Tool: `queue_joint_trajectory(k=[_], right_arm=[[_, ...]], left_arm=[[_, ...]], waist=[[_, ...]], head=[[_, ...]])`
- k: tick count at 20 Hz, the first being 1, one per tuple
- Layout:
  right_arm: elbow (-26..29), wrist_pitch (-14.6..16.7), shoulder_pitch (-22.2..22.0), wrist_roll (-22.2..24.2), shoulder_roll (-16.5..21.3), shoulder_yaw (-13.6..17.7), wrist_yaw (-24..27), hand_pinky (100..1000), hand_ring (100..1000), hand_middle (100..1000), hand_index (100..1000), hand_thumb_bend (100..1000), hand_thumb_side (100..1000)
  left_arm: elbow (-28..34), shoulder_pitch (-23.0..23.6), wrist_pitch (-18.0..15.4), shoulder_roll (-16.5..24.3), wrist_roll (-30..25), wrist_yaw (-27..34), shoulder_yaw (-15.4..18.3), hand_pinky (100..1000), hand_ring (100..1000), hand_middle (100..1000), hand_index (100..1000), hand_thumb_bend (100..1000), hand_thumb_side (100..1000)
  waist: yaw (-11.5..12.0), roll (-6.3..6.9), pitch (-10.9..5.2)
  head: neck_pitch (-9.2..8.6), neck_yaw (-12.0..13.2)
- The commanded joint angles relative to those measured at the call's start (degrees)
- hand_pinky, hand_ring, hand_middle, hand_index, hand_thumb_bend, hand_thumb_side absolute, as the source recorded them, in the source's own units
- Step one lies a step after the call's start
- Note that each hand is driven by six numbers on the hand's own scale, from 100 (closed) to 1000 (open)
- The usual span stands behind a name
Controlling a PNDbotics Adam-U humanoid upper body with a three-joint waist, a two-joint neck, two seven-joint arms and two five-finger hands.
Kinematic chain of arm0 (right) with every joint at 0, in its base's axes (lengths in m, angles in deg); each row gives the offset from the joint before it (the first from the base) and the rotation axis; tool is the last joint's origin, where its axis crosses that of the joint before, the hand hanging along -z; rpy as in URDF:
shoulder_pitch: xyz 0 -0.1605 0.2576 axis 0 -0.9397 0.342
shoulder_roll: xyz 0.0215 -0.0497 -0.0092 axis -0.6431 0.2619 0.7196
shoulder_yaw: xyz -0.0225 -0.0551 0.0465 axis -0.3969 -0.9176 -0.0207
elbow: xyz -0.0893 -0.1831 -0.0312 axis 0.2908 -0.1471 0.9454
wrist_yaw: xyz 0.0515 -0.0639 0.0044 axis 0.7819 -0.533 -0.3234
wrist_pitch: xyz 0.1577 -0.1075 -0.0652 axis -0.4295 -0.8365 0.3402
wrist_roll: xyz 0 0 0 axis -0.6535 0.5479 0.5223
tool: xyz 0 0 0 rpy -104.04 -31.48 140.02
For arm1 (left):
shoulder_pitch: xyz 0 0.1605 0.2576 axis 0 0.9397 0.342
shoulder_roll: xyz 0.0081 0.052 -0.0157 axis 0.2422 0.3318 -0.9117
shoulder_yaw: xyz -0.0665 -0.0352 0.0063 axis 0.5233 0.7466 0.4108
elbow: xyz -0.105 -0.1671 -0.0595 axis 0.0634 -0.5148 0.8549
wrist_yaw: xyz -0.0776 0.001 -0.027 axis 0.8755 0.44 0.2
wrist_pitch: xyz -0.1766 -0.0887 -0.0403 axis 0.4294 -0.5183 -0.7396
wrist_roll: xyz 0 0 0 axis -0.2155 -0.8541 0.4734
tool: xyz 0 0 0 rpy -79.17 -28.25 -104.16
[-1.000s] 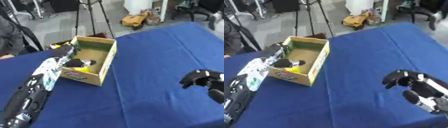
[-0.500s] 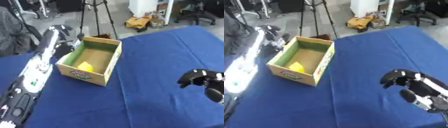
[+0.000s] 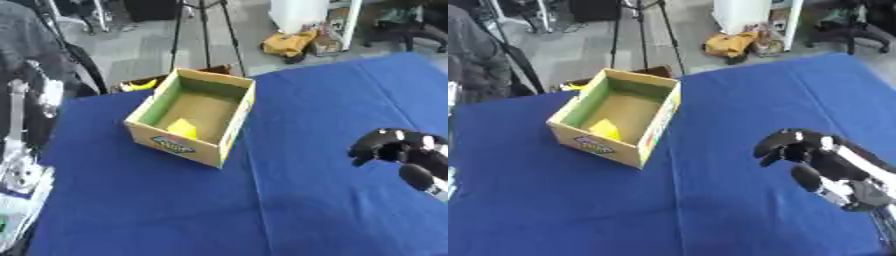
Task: Pick up objects on the table and place them in the box.
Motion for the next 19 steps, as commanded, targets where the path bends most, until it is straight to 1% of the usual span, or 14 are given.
queue_joint_trajectory(k=[1,4,8,13,19], right_arm=[[0.46,-0.07,0.08,-0.56,0.56,0.75,0.49,721,785,741,801,275,591],[0.48,-0.17,0.02,-0.84,0.48,0.73,0.73,721,785,741,802,270,595],[0.52,-0.23,-0.05,-1.24,0.55,0.75,0.96,721,785,741,803,263,603],[0.49,-0.46,-0.09,-1.44,0.46,0.62,0.96,721,785,741,804,255,615],[0.53,-0.49,-0.2,-1.74,0.43,0.63,0.96,721,784,740,803,252,620]], left_arm=[[1.19,1.8,-1.83,-0.61,2.79,2.77,1.36,560,507,514,707,456,882],[0.16,4.47,-4.12,-1.81,4.7,4.08,0.97,559,506,514,707,447,891],[-0.72,6.72,-5.9,-3.09,5.35,4.34,1.04,560,506,515,708,440,899],[-1.05,7.65,-6.72,-4.15,5.09,3.2,1.1,562,508,516,710,438,902],[-1.1,7.81,-7.24,-5.0,5.24,2.44,1.32,563,507,515,709,437,902]], waist=[[0.36,-0.48,-0.92],[0.67,-0.66,-1.0],[1.03,-0.8,-0.93],[1.4,-0.81,-0.91],[1.44,-0.87,-0.9]], head=[[0.61,-0.06],[1.17,0.18],[1.54,0.37],[1.94,0.65],[1.86,0.69]])
